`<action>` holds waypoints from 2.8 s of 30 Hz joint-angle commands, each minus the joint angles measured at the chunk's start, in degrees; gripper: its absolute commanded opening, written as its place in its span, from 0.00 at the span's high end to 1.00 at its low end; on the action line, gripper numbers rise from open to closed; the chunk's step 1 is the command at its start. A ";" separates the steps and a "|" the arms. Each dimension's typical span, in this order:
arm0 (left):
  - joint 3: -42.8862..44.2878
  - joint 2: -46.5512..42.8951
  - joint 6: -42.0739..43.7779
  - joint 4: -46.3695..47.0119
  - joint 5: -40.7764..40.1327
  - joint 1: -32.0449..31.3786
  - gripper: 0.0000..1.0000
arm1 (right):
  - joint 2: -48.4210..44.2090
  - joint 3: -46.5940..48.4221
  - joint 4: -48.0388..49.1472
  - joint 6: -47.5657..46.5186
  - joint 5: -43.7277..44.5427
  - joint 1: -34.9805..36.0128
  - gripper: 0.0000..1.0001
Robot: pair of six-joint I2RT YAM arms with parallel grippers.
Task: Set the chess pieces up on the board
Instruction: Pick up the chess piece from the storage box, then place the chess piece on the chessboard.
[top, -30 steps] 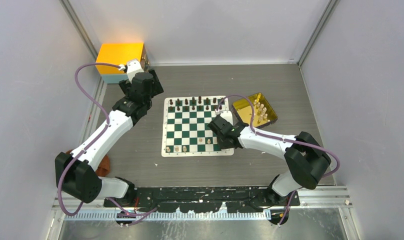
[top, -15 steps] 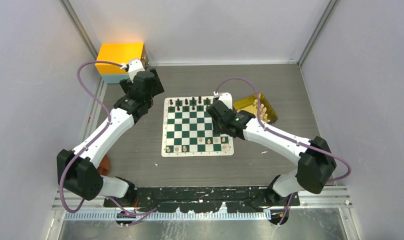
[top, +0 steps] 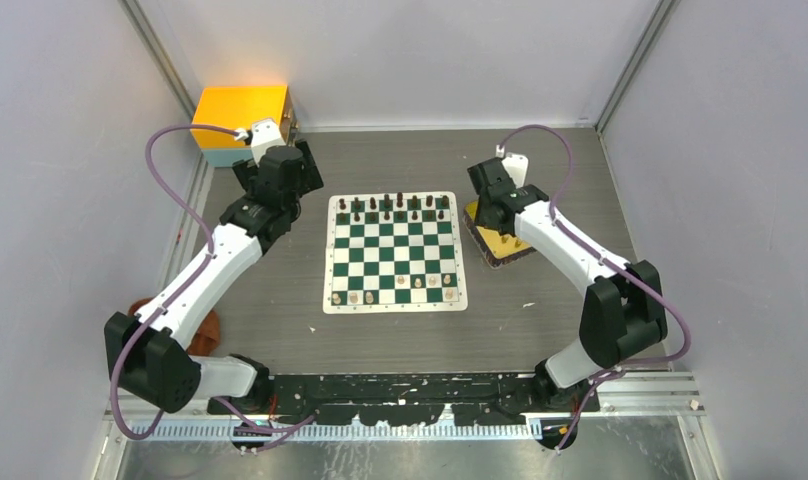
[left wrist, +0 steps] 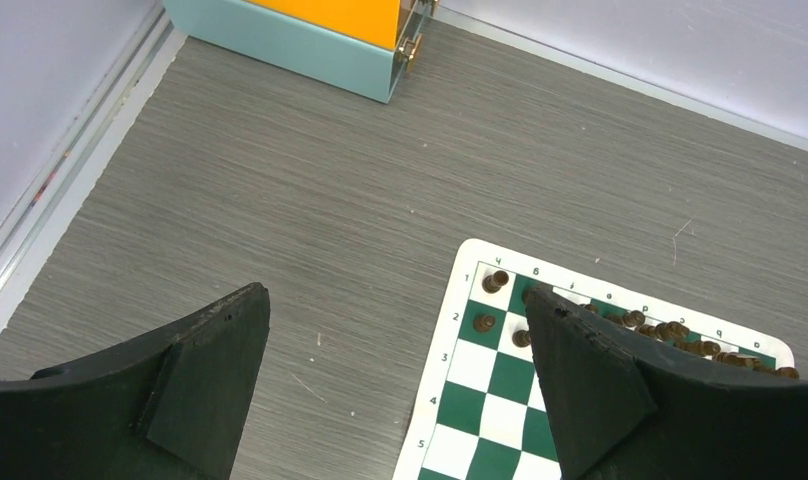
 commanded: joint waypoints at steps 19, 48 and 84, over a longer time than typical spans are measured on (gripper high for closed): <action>0.22 2.22 0.27 4.11 0.34 -0.18 0.01 | 10.27 0.43 7.24 0.58 -6.22 -11.15 0.49; 1.53 4.86 2.59 4.85 -0.10 -0.09 0.01 | 16.51 2.19 10.13 0.67 -8.91 -13.97 0.69; 1.76 3.73 1.31 3.71 0.32 -0.11 0.01 | 0.96 1.35 6.62 -2.21 -12.40 -2.32 0.99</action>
